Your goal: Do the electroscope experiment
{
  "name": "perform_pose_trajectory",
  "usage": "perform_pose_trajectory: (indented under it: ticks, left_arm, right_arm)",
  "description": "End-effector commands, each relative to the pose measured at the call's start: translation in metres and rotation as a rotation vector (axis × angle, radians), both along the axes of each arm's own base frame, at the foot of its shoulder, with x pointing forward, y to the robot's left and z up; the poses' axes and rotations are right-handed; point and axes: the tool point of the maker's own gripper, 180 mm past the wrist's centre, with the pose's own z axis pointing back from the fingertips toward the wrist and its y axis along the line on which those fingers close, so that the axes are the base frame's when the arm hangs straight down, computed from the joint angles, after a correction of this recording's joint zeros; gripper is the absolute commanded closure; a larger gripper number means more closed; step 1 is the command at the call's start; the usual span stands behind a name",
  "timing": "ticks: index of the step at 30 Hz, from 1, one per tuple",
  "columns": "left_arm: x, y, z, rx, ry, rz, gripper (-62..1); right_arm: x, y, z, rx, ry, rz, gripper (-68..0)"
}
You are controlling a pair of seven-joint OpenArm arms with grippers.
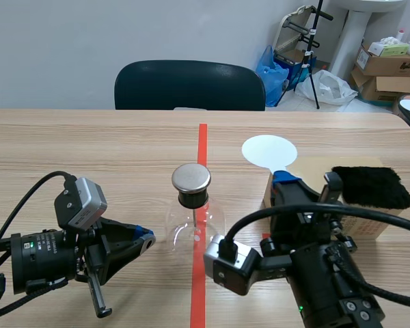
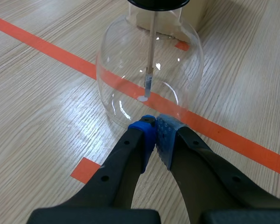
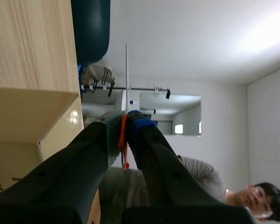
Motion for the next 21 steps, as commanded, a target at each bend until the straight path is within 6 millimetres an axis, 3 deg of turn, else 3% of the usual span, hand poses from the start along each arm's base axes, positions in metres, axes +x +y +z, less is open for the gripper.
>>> perform_pose_trajectory:
  ticks: [1,10,21]
  left_arm:
    - [0.003,-0.004,0.008,-0.028,-0.018,0.003,-3.8]
    - [0.003,-0.004,0.008,-0.028,-0.018,0.003,-3.8]
    - [0.003,-0.004,0.008,-0.028,-0.018,0.003,-3.8]
  right_arm:
    - [0.004,-0.007,0.007,0.003,-0.027,-0.031,-0.9]
    - [0.007,-0.032,0.008,0.009,-0.032,-0.166,-0.9]
    - [0.008,-0.038,0.008,0.010,-0.033,-0.201,-0.9]
